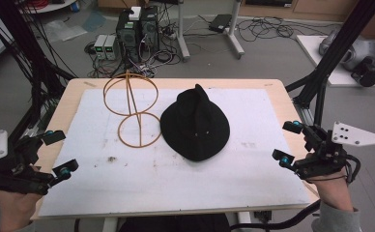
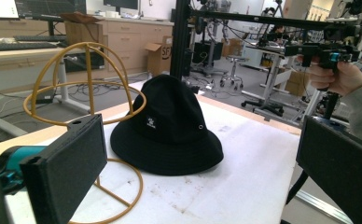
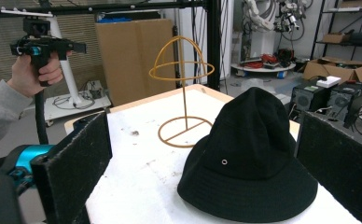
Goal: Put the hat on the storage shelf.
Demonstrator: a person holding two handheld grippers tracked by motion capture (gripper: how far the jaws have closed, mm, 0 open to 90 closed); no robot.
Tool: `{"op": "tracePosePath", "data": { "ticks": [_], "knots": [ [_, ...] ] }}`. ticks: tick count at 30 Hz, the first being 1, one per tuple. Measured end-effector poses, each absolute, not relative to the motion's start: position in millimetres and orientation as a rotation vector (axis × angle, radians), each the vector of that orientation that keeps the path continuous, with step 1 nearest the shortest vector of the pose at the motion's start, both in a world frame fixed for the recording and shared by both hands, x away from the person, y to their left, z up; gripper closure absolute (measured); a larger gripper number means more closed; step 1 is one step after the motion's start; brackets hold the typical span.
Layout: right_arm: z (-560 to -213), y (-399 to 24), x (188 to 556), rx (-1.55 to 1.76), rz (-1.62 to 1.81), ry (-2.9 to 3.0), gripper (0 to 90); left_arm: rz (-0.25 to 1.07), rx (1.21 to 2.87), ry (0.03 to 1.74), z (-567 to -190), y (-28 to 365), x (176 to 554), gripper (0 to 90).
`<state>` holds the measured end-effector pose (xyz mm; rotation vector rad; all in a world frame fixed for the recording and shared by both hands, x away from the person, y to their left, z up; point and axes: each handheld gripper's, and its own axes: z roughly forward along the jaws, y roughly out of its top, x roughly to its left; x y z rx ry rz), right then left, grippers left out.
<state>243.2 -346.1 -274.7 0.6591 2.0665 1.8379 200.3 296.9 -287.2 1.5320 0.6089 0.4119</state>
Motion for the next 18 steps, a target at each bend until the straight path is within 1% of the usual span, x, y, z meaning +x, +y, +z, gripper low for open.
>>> {"op": "tracePosePath", "data": {
  "ticks": [18],
  "knots": [
    [-272.7, -336.1, 251.7, 0.642, 1.82, 2.081, 3.0, 0.416, 1.535, 0.617, -288.2, 297.9, 196.5, 2.0]
  ]
}}
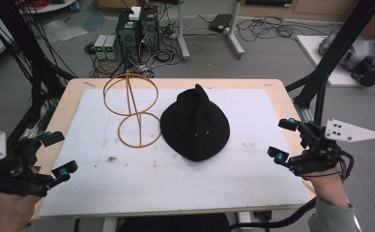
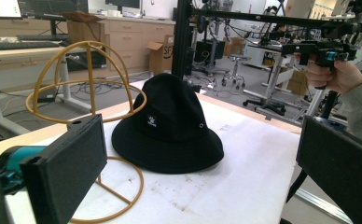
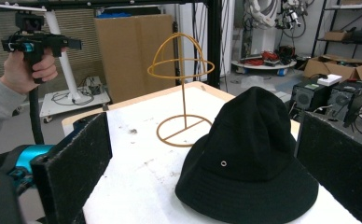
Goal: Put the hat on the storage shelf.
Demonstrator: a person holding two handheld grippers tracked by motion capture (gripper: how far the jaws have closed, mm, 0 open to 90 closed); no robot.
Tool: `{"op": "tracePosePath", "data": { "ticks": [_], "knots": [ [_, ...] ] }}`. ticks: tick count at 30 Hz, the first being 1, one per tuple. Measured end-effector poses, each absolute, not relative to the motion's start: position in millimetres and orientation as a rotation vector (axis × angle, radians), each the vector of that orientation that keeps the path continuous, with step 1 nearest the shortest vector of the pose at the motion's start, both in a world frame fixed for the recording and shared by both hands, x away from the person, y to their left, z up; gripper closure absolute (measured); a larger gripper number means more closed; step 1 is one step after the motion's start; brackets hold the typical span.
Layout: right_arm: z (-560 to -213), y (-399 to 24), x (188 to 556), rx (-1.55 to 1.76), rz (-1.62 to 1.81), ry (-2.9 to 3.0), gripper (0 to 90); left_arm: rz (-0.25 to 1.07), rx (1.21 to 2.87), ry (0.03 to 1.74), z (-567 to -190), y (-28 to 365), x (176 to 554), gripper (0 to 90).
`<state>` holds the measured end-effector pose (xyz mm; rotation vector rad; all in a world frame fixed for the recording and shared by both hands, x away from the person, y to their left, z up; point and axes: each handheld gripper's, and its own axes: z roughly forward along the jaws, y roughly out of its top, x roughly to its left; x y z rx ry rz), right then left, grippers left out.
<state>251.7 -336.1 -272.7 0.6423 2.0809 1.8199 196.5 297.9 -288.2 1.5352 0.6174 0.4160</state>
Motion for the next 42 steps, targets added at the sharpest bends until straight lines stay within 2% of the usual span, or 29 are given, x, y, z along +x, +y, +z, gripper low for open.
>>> {"op": "tracePosePath", "data": {
  "ticks": [9, 18, 27, 33, 42],
  "knots": [
    [-264, -321, 258, 0.597, 1.81, 2.105, 3.0, 0.411, 1.553, 0.616, -291, 293, 194, 2.0],
    [-267, -315, 286, 0.617, 1.765, 2.13, 3.0, 0.408, 1.574, 0.622, -298, 289, 195, 2.0],
    [-250, -288, 308, 0.579, 1.727, 2.189, 3.0, 0.409, 1.588, 0.627, -300, 287, 190, 2.0],
    [-237, -259, 338, 0.549, 1.688, 2.241, 3.0, 0.401, 1.593, 0.625, -302, 287, 185, 2.0],
    [-235, -236, 372, 0.529, 1.682, 2.283, 3.0, 0.402, 1.612, 0.641, -305, 282, 174, 2.0]
  ]
}}
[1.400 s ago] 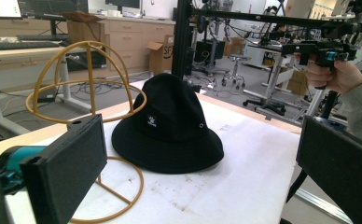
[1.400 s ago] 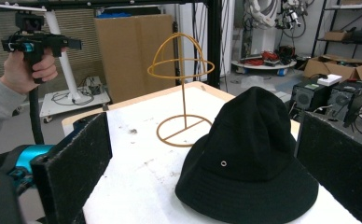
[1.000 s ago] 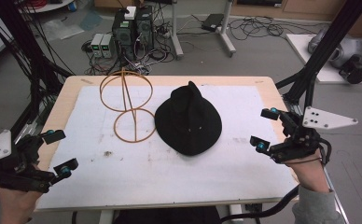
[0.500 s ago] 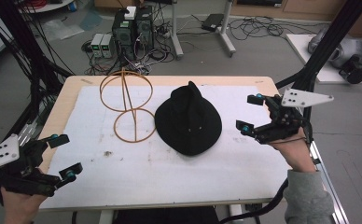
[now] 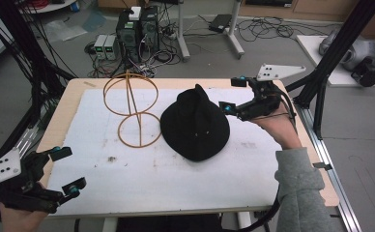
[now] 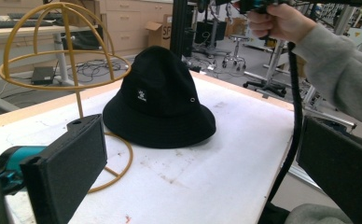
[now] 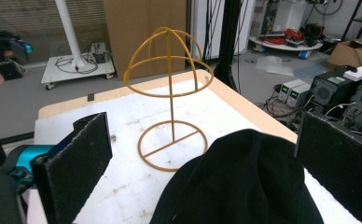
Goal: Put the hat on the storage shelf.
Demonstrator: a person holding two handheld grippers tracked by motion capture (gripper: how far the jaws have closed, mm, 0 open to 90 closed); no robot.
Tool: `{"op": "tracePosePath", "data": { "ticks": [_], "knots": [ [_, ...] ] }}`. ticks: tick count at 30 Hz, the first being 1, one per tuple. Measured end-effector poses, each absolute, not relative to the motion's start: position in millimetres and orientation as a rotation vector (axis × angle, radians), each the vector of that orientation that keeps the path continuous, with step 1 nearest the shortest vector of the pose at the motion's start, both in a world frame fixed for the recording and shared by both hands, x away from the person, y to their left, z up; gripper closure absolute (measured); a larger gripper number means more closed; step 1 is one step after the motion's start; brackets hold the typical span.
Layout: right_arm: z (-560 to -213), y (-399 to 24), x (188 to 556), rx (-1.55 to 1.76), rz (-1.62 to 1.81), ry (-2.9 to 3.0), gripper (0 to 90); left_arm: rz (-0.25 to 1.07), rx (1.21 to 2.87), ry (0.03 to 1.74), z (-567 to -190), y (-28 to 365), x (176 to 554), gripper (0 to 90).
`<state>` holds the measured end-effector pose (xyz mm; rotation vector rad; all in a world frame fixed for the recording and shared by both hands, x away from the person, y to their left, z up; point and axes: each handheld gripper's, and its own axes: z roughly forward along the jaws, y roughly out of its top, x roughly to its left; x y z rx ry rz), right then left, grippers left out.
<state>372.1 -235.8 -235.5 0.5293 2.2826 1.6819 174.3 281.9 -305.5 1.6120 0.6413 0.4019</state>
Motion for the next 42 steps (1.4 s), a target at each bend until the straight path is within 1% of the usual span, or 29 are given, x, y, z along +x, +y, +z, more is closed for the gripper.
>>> {"op": "tracePosePath", "data": {
  "ticks": [10, 16, 24, 28, 33, 42],
  "knots": [
    [-244, -213, 404, 0.534, 1.678, 2.274, 3.0, 0.424, 1.614, 0.656, -307, 280, 169, 2.0],
    [-257, -201, 426, 0.557, 1.673, 2.286, 3.0, 0.438, 1.609, 0.665, -306, 285, 168, 2.0],
    [-275, -191, 446, 0.605, 1.614, 2.286, 3.0, 0.438, 1.619, 0.67, -307, 284, 171, 2.0],
    [-291, -186, 459, 0.677, 1.569, 2.293, 3.0, 0.431, 1.627, 0.672, -309, 282, 173, 2.0],
    [-308, -179, 468, 0.729, 1.534, 2.312, 3.0, 0.439, 1.627, 0.677, -309, 283, 173, 2.0],
    [-320, -168, 475, 0.727, 1.514, 2.33, 3.3, 0.436, 1.613, 0.689, -310, 288, 173, 2.0]
  ]
}}
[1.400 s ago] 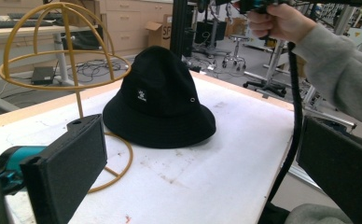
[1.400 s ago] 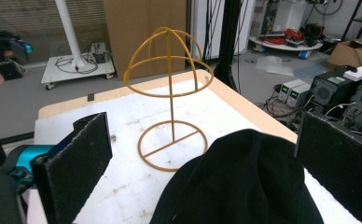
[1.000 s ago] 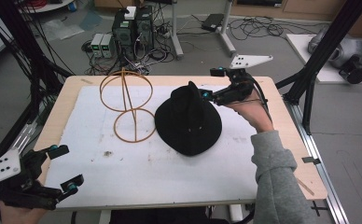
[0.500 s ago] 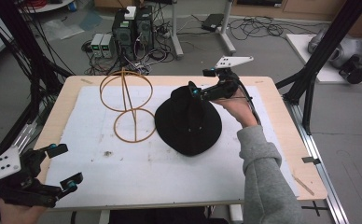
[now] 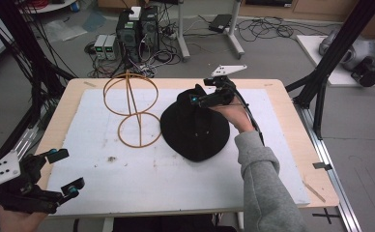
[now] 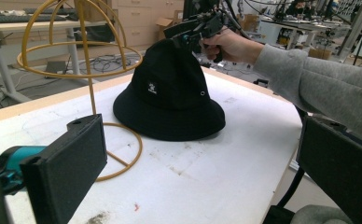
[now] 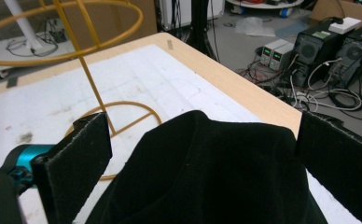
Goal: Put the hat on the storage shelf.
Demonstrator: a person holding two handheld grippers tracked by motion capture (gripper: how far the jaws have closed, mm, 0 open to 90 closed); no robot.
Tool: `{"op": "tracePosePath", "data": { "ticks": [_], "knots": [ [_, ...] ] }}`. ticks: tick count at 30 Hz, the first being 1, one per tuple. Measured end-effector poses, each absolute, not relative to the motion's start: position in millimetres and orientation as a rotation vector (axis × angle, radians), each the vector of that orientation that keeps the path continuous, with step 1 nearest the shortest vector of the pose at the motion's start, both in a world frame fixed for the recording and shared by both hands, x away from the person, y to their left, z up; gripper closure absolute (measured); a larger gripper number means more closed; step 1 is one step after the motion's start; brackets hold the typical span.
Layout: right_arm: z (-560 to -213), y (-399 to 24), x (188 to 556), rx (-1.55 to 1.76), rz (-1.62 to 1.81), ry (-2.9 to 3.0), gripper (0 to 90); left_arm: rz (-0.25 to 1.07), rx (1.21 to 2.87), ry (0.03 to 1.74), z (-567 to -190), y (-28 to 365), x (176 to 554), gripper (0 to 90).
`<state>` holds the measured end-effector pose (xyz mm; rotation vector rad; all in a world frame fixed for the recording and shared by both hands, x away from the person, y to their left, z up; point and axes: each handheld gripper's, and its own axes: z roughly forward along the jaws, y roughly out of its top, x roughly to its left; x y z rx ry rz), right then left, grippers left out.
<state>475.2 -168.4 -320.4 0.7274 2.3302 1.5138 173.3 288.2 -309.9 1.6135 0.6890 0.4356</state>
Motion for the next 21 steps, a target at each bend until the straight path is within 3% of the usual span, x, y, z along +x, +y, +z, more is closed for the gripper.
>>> {"op": "tracePosePath", "data": {
  "ticks": [6, 8, 11, 13, 14, 15, 17, 18, 19, 21],
  "knots": [
    [-324, -169, 477, 0.755, 1.492, 2.331, 6.9, 0.447, 1.608, 0.687, -310, 290, 173, 2.0],
    [-324, -169, 477, 0.752, 1.499, 2.341, 15.4, 0.447, 1.607, 0.688, -310, 290, 173, 2.0],
    [-325, -169, 476, 0.738, 1.504, 2.353, 21.3, 0.445, 1.607, 0.689, -309, 290, 172, 2.0],
    [-327, -167, 476, 0.751, 1.477, 2.377, 32.4, 0.444, 1.61, 0.688, -309, 290, 173, 2.0],
    [-327, -167, 476, 0.751, 1.477, 2.377, 32.4, 0.443, 1.61, 0.688, -309, 290, 173, 2.0],
    [-328, -167, 476, 0.754, 1.473, 2.361, 44.2, 0.44, 1.608, 0.69, -310, 289, 173, 2.0],
    [-329, -171, 476, 0.739, 1.502, 2.34, 57.5, 0.439, 1.614, 0.69, -310, 290, 174, 2.0],
    [-329, -171, 476, 0.739, 1.502, 2.34, 57.5, 0.439, 1.614, 0.69, -310, 290, 174, 2.0],
    [-330, -173, 476, 0.735, 1.496, 2.342, 68.4, 0.438, 1.614, 0.692, -311, 290, 174, 2.0],
    [-334, -174, 477, 0.719, 1.487, 2.361, 77.4, 0.434, 1.613, 0.699, -312, 290, 174, 2.1]
  ]
}}
